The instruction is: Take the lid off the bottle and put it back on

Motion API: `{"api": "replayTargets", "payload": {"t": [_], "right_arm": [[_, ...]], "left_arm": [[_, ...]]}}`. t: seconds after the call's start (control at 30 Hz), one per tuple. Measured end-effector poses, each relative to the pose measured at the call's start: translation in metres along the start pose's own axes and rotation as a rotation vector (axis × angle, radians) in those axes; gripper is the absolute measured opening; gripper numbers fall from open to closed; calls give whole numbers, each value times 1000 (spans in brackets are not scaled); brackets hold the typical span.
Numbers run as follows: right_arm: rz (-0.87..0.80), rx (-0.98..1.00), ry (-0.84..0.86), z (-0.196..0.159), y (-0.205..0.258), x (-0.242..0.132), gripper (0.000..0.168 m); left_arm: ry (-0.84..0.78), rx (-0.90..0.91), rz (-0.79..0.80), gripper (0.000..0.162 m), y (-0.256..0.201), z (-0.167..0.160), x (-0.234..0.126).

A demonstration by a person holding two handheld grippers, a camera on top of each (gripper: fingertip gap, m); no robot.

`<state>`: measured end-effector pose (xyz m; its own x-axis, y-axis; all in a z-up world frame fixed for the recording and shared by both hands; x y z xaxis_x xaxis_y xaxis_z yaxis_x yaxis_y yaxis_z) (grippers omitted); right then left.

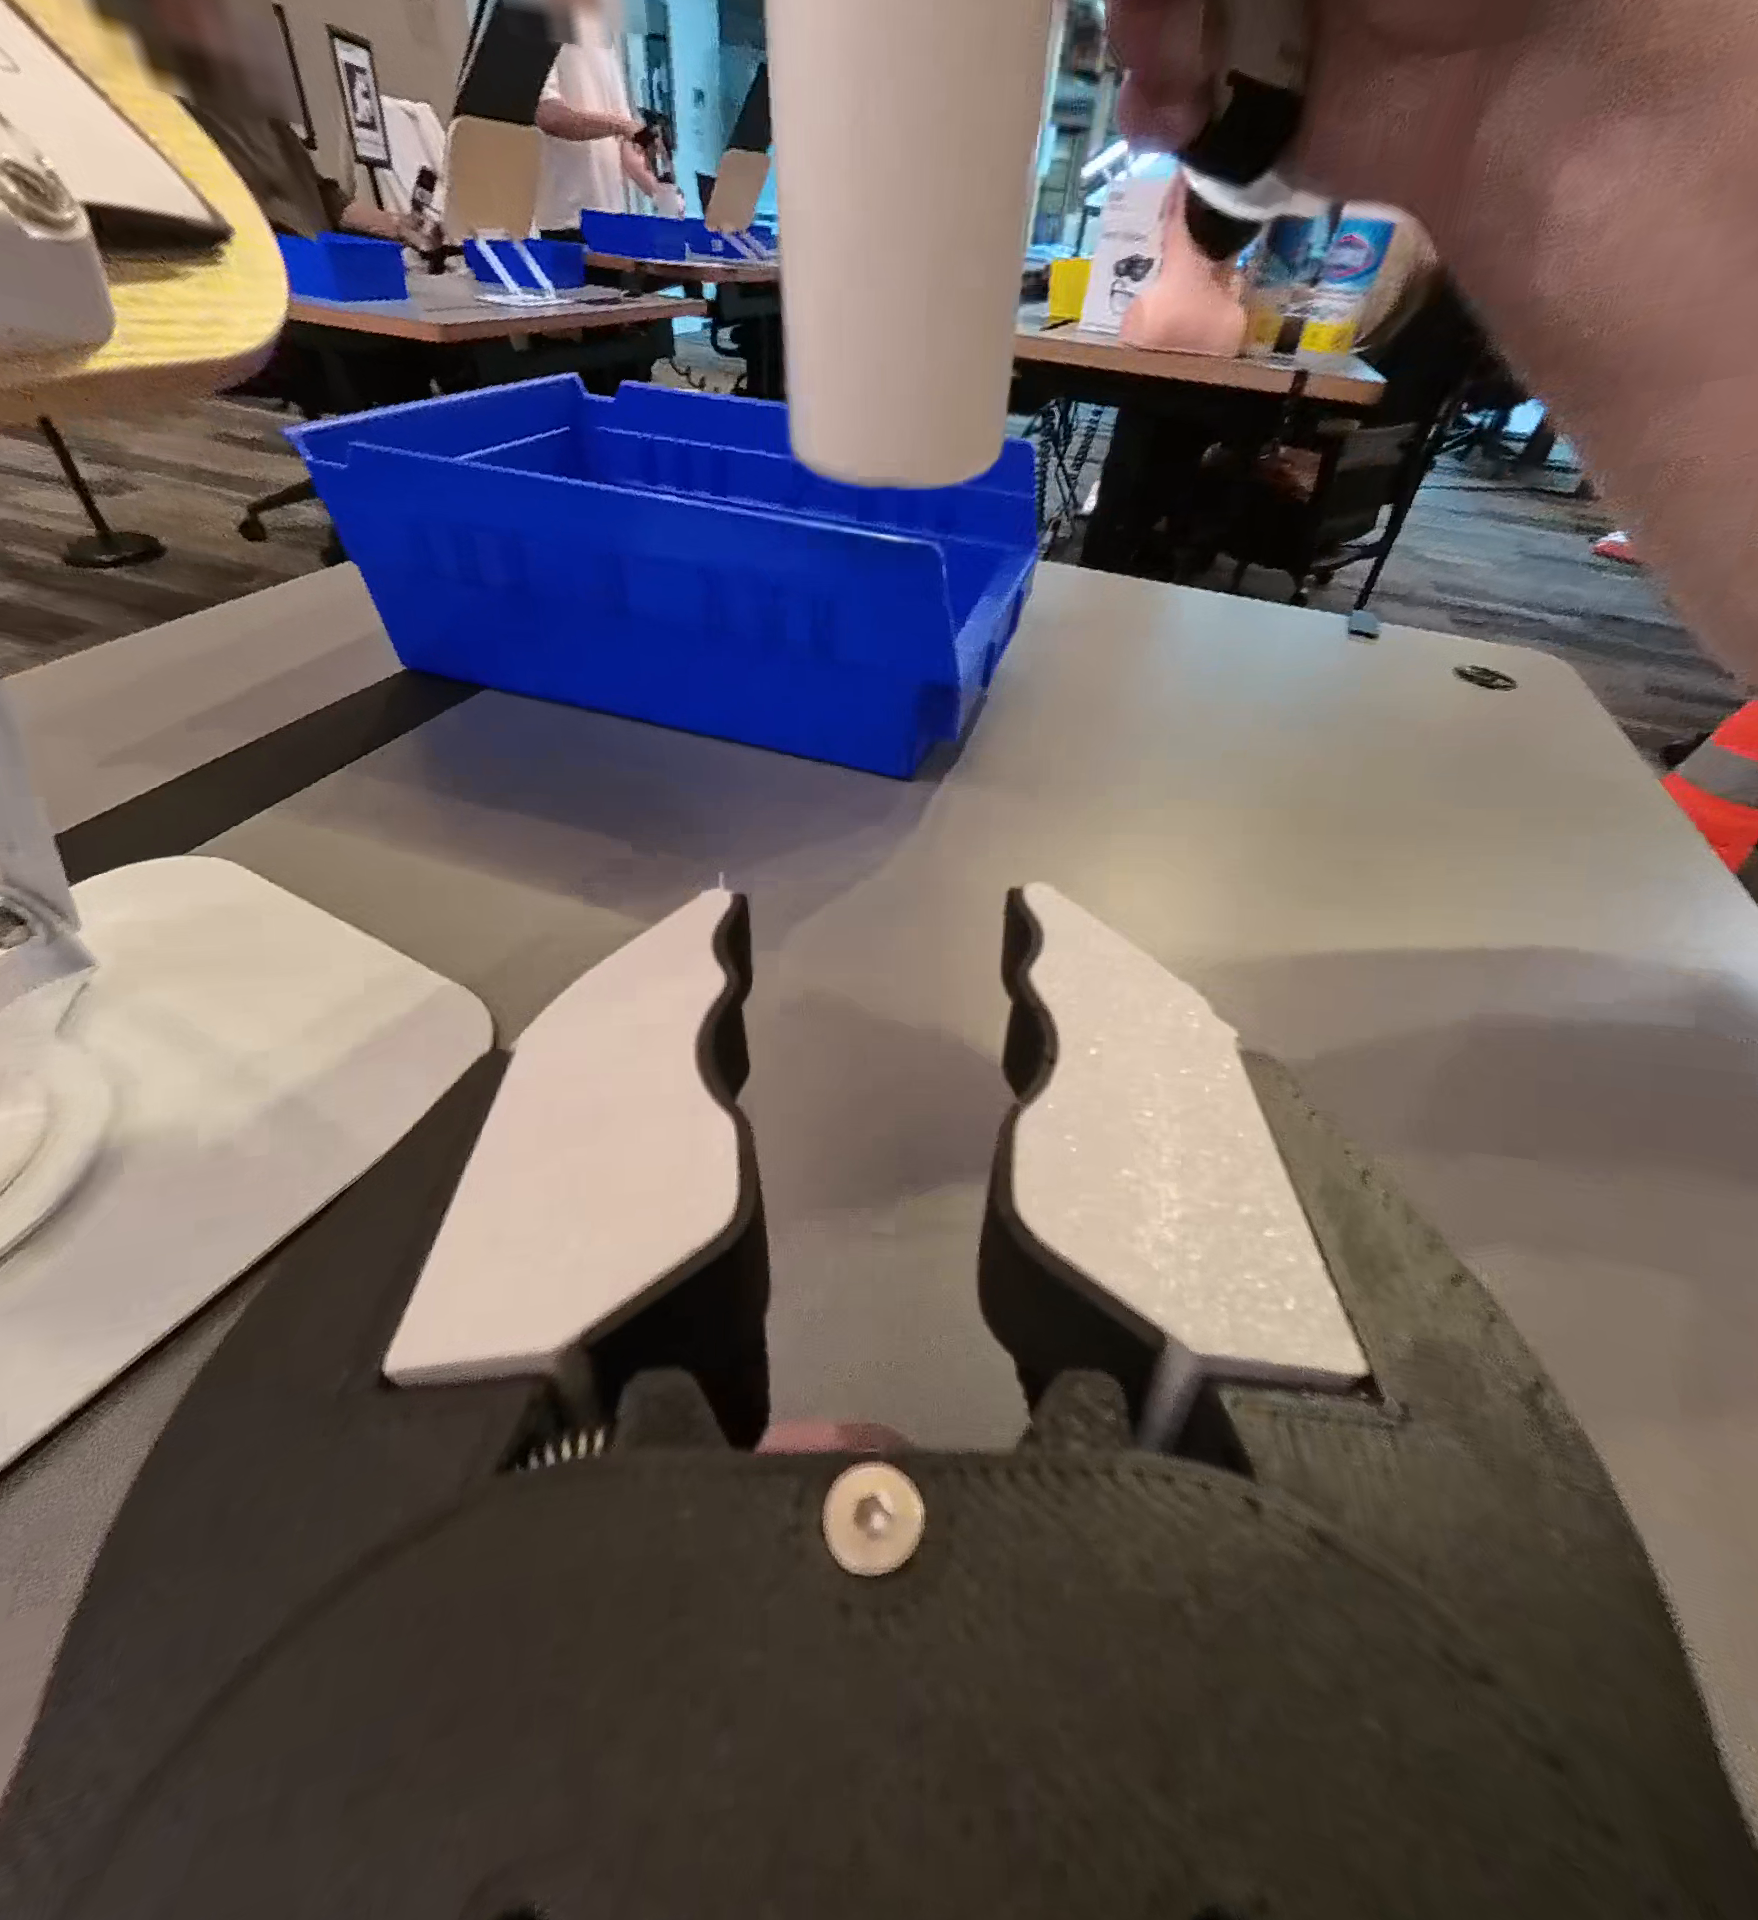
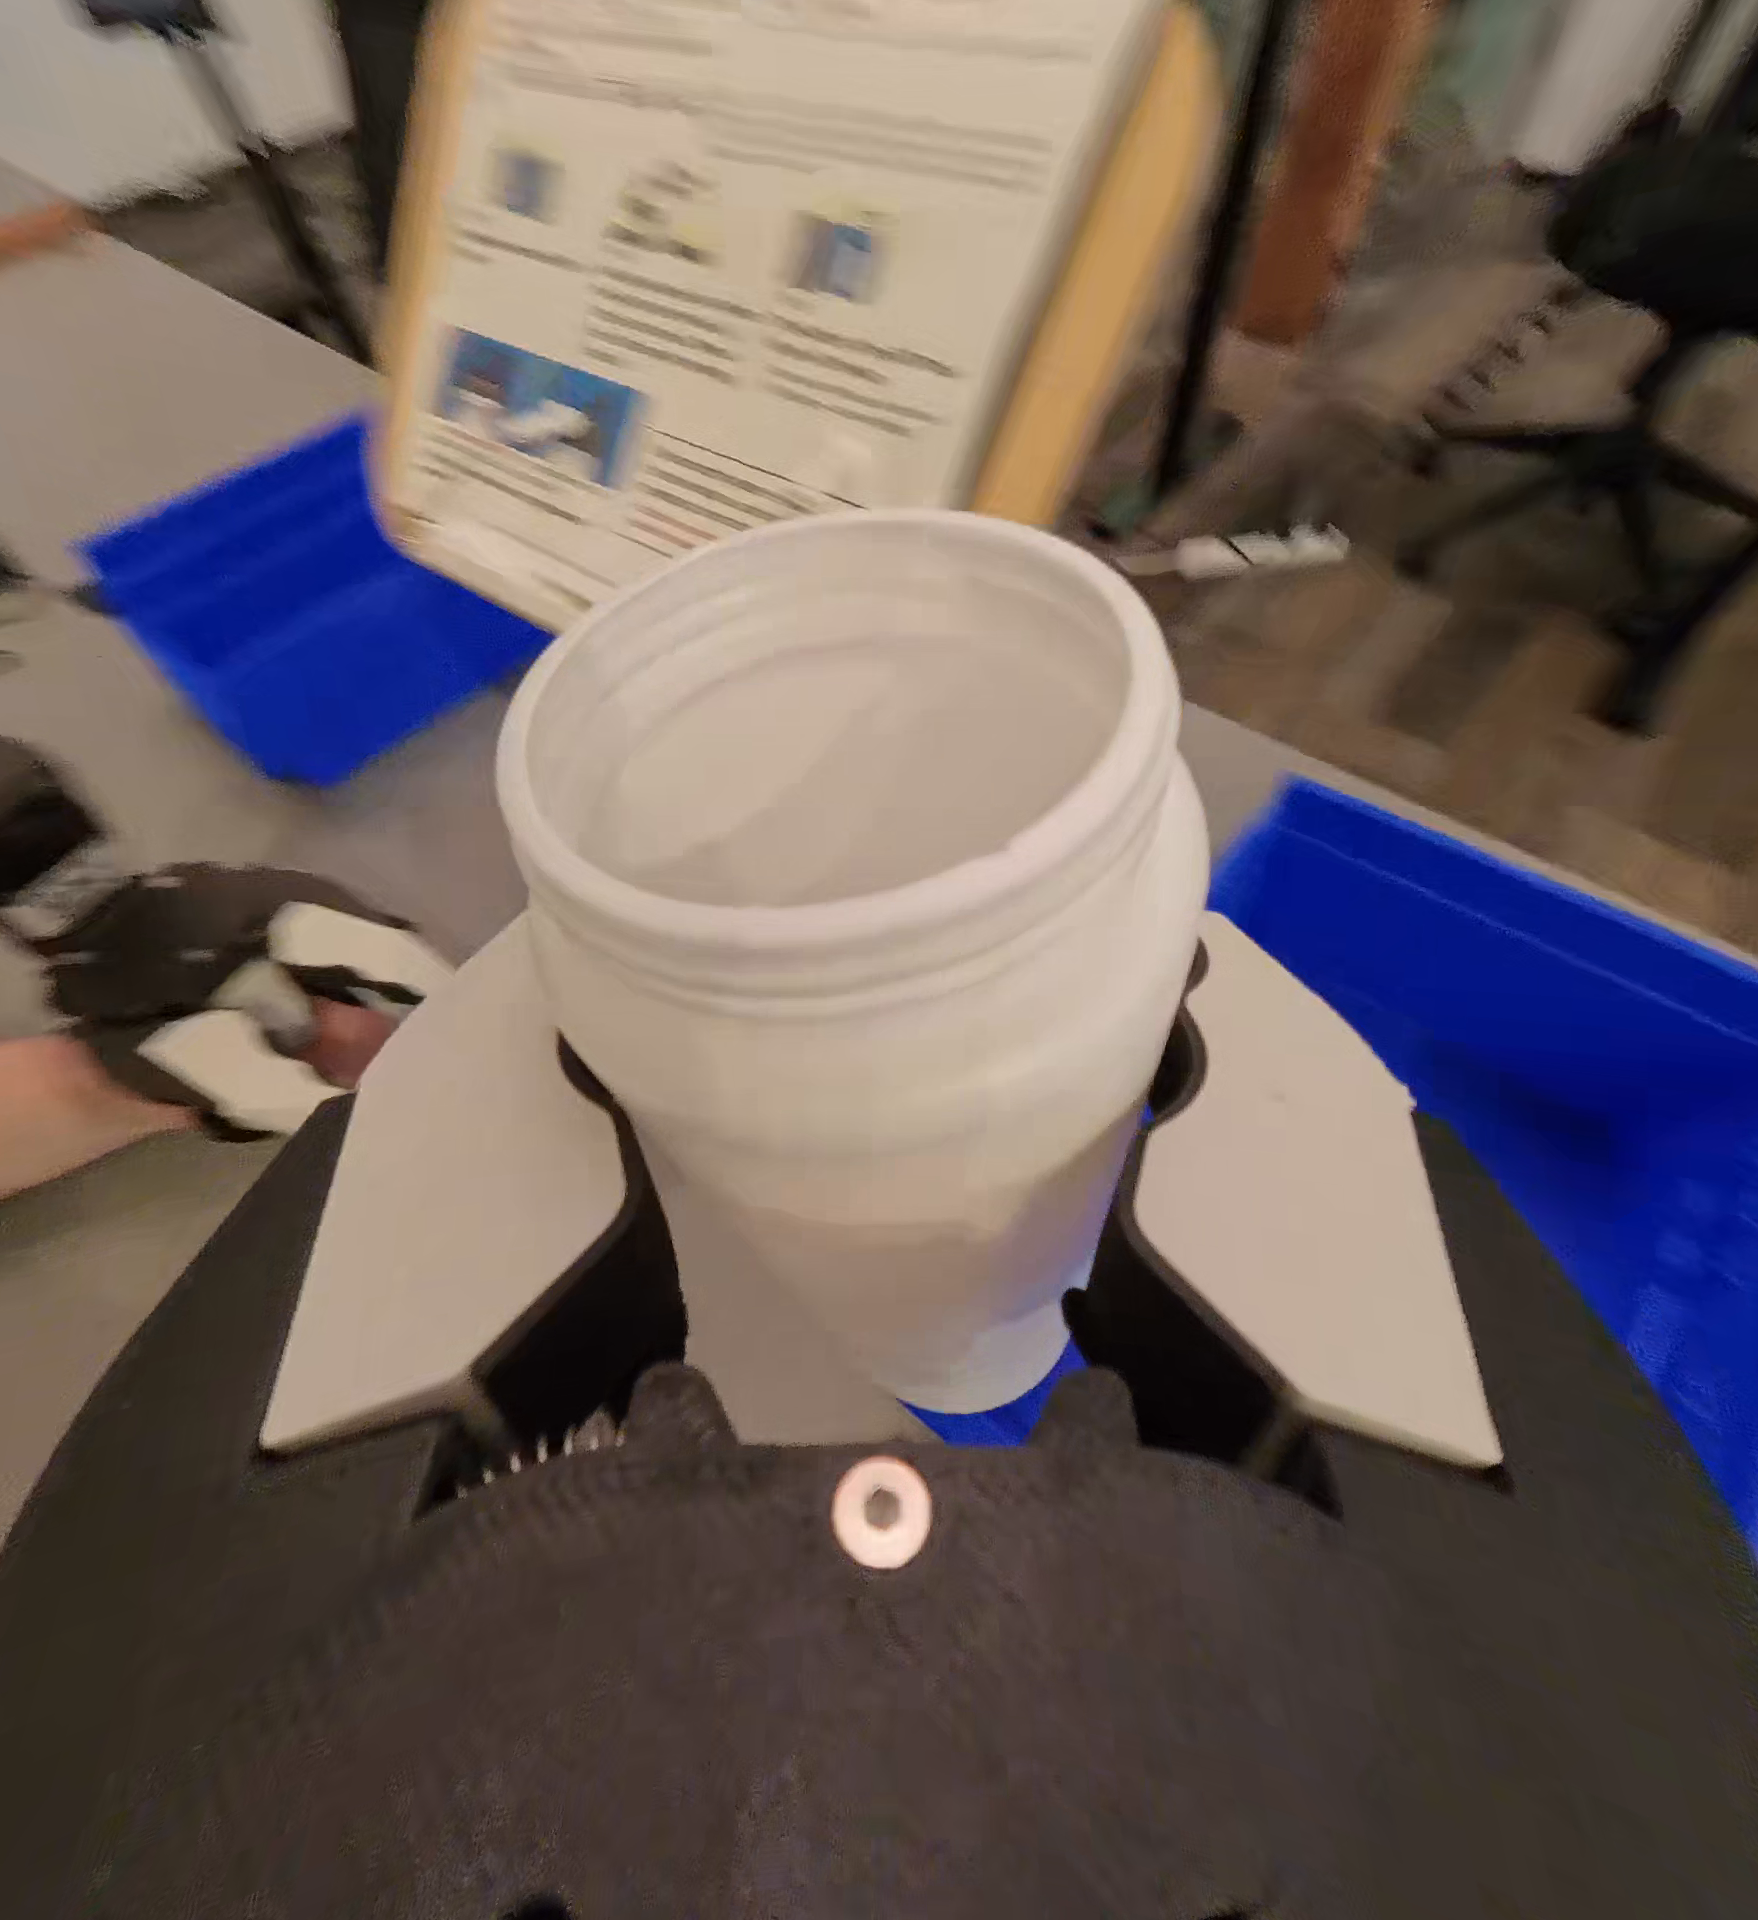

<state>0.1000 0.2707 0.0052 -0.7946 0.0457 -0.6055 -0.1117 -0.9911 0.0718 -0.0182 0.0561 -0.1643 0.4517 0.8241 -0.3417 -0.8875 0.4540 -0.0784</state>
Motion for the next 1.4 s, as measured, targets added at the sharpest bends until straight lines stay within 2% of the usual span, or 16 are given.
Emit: {"api": "replayTargets", "payload": {"t": [0.17,0.37,0.7,0.83,0.97,1.03,1.13,1.2,1.27,1.4], "right_arm": [[-130,172,198,-26,-83,23,103],[-133,319,473,-80,-135,74,103],[-192,446,552,-109,-179,109,96],[-255,430,492,-104,-178,102,108],[-201,294,334,-72,-131,86,94],[-152,185,200,-49,-87,77,76],[-82,7,76,-28,-9,76,67],[12,-88,39,-26,45,91,67],[76,-153,93,-36,86,116,71],[149,-143,87,-62,123,164,79]], "left_arm": [[-1,-26,27,47,8,-3,-1],[-9,-54,29,49,12,-3,-2],[-9,-78,14,51,14,-3,-1],[-6,-82,6,51,14,-4,-1],[1,-84,5,52,14,-4,0],[1,-87,7,52,15,-4,1],[-5,-90,22,54,16,-3,0],[-9,-85,53,55,18,-3,-1],[25,-53,137,59,22,-5,0],[92,31,283,68,28,-9,-2]]}}
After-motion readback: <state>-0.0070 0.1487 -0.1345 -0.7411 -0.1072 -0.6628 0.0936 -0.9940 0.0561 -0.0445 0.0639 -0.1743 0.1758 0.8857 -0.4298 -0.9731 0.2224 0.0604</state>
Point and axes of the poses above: each gripper's, where its closed fingertips meet, x out along the fingers, z out of its top, y = z × x across the jaws, the point moved 5 cm from there along -x, back along the fingers, and after that the axes turned 11 degrees about y, right-handed, at the moved point
